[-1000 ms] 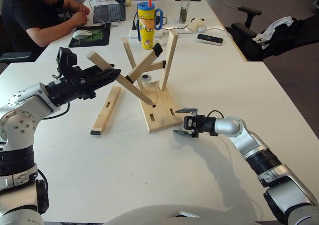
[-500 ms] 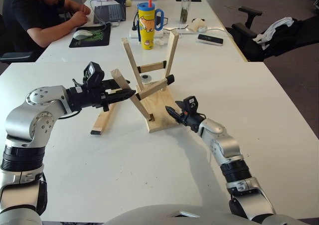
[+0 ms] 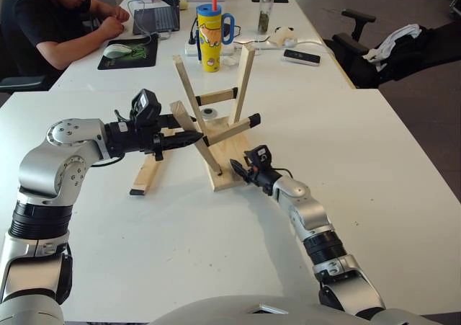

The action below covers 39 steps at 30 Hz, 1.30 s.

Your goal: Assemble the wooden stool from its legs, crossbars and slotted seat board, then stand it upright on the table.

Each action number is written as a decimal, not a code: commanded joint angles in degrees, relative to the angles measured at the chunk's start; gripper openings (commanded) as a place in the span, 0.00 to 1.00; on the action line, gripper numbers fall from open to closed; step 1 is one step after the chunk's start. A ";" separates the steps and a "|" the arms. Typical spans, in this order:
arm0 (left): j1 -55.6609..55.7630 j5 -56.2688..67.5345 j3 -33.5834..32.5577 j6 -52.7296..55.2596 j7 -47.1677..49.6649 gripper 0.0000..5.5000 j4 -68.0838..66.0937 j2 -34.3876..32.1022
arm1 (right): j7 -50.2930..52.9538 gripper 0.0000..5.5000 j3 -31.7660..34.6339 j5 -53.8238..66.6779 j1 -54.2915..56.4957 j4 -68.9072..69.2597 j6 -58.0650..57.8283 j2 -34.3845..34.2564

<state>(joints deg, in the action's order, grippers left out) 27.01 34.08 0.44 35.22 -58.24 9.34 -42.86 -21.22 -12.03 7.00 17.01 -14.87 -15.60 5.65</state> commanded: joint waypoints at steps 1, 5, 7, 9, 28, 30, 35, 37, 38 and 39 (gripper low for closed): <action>0.29 -2.83 1.51 -0.39 -0.92 0.37 -0.98 -1.16 | -0.07 0.52 -1.11 -1.52 -1.57 -2.94 -2.75 -0.54; 0.26 -7.91 4.09 -4.11 -0.89 0.37 -3.95 -1.32 | -0.38 0.52 -0.84 -1.72 -2.01 -2.97 -3.02 -0.67; 0.62 -8.69 4.39 -4.94 -1.06 0.37 -5.32 -1.15 | -0.72 0.52 -0.91 -1.84 -2.07 -3.07 -3.27 -0.72; 1.71 -8.62 4.80 -4.54 -1.35 0.37 -7.21 -0.70 | -1.06 0.52 -1.07 -1.97 -2.29 -3.16 -3.60 -0.77; 2.53 -11.67 14.81 -11.36 -10.32 0.37 -24.15 2.97 | -1.33 0.52 -3.95 -4.41 -1.77 -7.70 -8.63 -1.11; 2.83 -13.02 15.74 -12.35 -11.51 0.37 -26.00 2.92 | -1.43 0.52 -4.35 -4.65 -1.29 -8.27 -8.91 -1.01; 3.00 -15.89 16.54 -15.02 -10.79 0.37 -28.68 3.37 | -1.25 0.52 -4.29 -4.60 -0.64 -9.31 -8.73 -0.86; 2.47 -17.51 17.38 -16.77 -10.52 0.43 -29.23 3.21 | -1.18 0.52 -4.21 -4.60 -0.59 -9.64 -8.57 -0.73; 1.86 -18.11 17.55 -17.93 -10.21 0.44 -28.92 3.04 | -1.23 0.52 -4.24 -4.63 -0.56 -9.91 -8.45 -0.72; 1.36 -17.56 16.38 -17.85 -9.58 0.47 -28.01 3.17 | -1.30 0.52 -4.34 -4.70 -0.50 -10.25 -8.29 -0.69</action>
<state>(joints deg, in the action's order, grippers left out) 34.03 19.05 15.15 16.65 -68.93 -17.19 -40.19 -22.05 -14.57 4.43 20.26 -19.89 -19.32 4.53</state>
